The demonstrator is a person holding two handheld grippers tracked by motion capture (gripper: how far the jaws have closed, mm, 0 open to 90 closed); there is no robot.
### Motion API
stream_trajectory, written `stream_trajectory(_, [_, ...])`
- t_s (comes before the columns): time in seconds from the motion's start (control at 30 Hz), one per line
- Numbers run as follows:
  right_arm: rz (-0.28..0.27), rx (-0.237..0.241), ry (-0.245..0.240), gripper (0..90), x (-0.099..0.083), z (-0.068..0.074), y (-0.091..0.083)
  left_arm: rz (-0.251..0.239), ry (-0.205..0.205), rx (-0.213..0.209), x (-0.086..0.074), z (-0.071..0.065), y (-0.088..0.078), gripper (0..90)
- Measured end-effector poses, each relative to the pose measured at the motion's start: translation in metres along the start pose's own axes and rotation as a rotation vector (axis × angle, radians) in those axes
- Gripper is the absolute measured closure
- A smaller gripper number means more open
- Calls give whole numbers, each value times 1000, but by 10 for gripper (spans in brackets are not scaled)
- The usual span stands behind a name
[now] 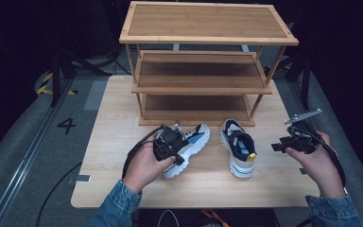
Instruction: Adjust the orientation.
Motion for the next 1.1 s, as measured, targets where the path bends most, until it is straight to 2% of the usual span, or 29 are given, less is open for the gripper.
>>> stream_trajectory(0.17, [4, 1, -3, 526, 0, 1, 1, 48, 34, -37, 4, -12, 11, 815])
stream_trajectory(0.2, [5, 1, -5, 526, 0, 1, 1, 48, 48, -56, 5, -16, 10, 809])
stream_trajectory(0.27, [6, 2, -6, 525, 0, 1, 1, 29, 81, -101, 7, -26, 8, 772])
stream_trajectory(0.33, [5, 2, -6, 525, 0, 2, 1, -7, 133, -200, 10, -36, 3, 731])
stream_trajectory(0.37, [3, 3, -5, 525, 0, 2, 0, -23, 138, -184, 11, -38, 0, 676])
stream_trajectory(0.4, [4, 1, -6, 525, -1, 2, 0, -36, 136, -163, 11, -37, -3, 674])
stream_trajectory(0.47, [6, 2, -4, 524, -2, 1, 0, -58, 128, -149, 11, -33, -7, 649])
stream_trajectory(0.57, [6, 1, -2, 523, -3, 1, 0, -133, 90, -64, 13, -22, -15, 561])
stream_trajectory(0.67, [5, -7, 8, 519, -6, -1, -1, -184, 92, 24, 16, -12, -18, 468])
stream_trajectory(0.7, [7, -9, 8, 518, -7, -1, -1, -175, 118, 72, 17, -6, -18, 444])
stream_trajectory(0.73, [8, -13, 12, 516, -9, -2, -2, -175, 118, 72, 17, -6, -18, 444])
stream_trajectory(0.77, [8, -13, 12, 516, -9, -2, -2, -148, 153, 109, 17, -2, -15, 444])
stream_trajectory(0.83, [20, -22, 11, 517, -15, -3, -2, -98, 114, 117, 16, 5, -7, 410])
stream_trajectory(0.87, [20, -22, 11, 517, -15, -3, -2, -96, 97, 143, 16, 9, -2, 410])
stream_trajectory(0.9, [22, -24, 17, 517, -17, -3, -2, -43, 72, 180, 17, 17, 7, 328])
stream_trajectory(0.93, [22, -24, 17, 517, -17, -3, -2, -43, 72, 180, 17, 17, 7, 349])
stream_trajectory(1.0, [26, -30, 21, 516, -20, -4, -2, -31, 51, 174, 20, 23, 18, 366])
stream_trajectory(1.1, [30, -39, 30, 514, -25, -7, -3, -17, 58, 173, 25, 28, 26, 352])
Point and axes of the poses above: each handheld gripper's, and its own axes: y roughly forward along the jaws, x roughly out of its top, z roughly to its left, the point moved 5 cm from there along y, roughly forward along the jaws, and after that the axes turned 12 degrees about -x, right-handed, at the moved point
